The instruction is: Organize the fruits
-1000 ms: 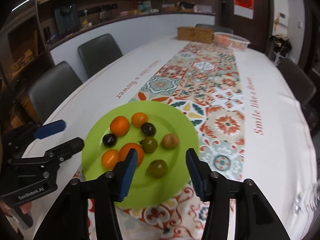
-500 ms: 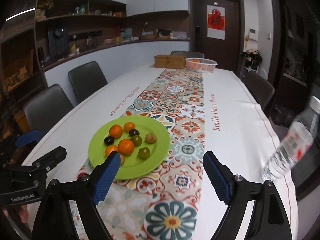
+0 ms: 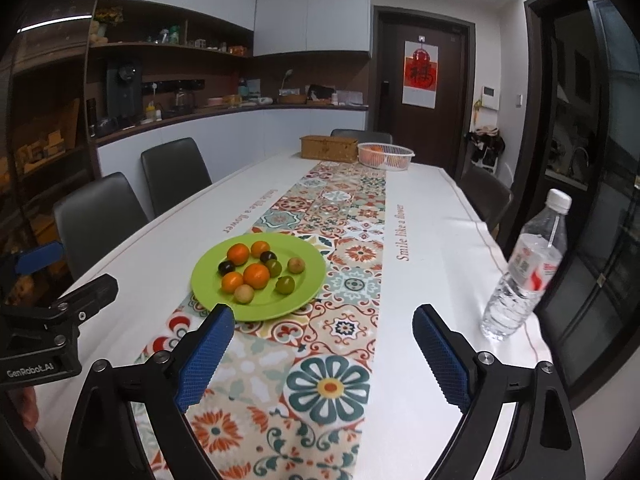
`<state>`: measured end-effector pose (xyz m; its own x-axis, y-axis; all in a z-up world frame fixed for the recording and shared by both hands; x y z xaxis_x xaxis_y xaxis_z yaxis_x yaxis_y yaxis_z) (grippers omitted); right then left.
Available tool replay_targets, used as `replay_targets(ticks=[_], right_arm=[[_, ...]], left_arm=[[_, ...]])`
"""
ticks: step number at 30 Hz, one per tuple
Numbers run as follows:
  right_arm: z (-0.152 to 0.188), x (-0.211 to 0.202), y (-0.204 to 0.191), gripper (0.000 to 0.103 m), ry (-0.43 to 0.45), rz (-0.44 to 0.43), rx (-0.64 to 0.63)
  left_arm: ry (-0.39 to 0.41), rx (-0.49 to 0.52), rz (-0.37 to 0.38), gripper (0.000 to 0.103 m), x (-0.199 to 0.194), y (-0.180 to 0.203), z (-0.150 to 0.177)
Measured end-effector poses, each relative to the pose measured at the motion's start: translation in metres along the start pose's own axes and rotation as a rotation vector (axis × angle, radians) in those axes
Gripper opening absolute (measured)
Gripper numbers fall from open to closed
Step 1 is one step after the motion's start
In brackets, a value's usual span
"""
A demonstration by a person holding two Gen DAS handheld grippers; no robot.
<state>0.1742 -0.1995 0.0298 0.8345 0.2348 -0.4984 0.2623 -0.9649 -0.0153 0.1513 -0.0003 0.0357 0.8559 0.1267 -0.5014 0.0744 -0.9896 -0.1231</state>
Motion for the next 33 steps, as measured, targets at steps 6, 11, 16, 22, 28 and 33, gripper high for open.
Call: replay_targets(ticks=[6,11,16,22,28,33], right_arm=[[0.007,-0.024,-0.004,0.092,0.023,-0.014,0.001],[0.01,-0.037,-0.008,0.092,0.041,-0.019,-0.001],[0.011,-0.048,-0.012,0.092,0.052,-0.026,-0.003],[0.015,-0.055,-0.016,0.092,0.056,-0.03,-0.003],[0.02,-0.061,-0.018,0.092,0.055,-0.03,-0.005],[0.024,-0.064,-0.019,0.092,0.051,-0.027,-0.005]], left_arm=[[0.022,0.018,0.012,0.103,-0.023,0.002,0.005],[0.045,0.027,0.0,0.103,-0.039,0.003,0.005],[0.05,0.018,0.0,0.103,-0.047,0.001,0.006],[0.049,0.007,0.03,0.103,-0.055,0.0,0.009],[0.051,0.009,0.029,0.103,-0.059,0.002,0.016],[0.043,0.008,0.049,0.103,-0.06,0.004,0.022]])
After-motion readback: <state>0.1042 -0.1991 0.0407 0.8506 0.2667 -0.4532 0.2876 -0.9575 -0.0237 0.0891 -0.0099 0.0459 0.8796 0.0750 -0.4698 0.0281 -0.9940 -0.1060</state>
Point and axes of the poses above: each gripper's, at about its wrist camera, not at the fingertips, and x roughly the way its jaws point, y to its right, z to its underside, the point moved 2 cm from there along x, roughly the way its jaws point, and after that the axes turned 7 degrees about -z, right-handed, at the moved point
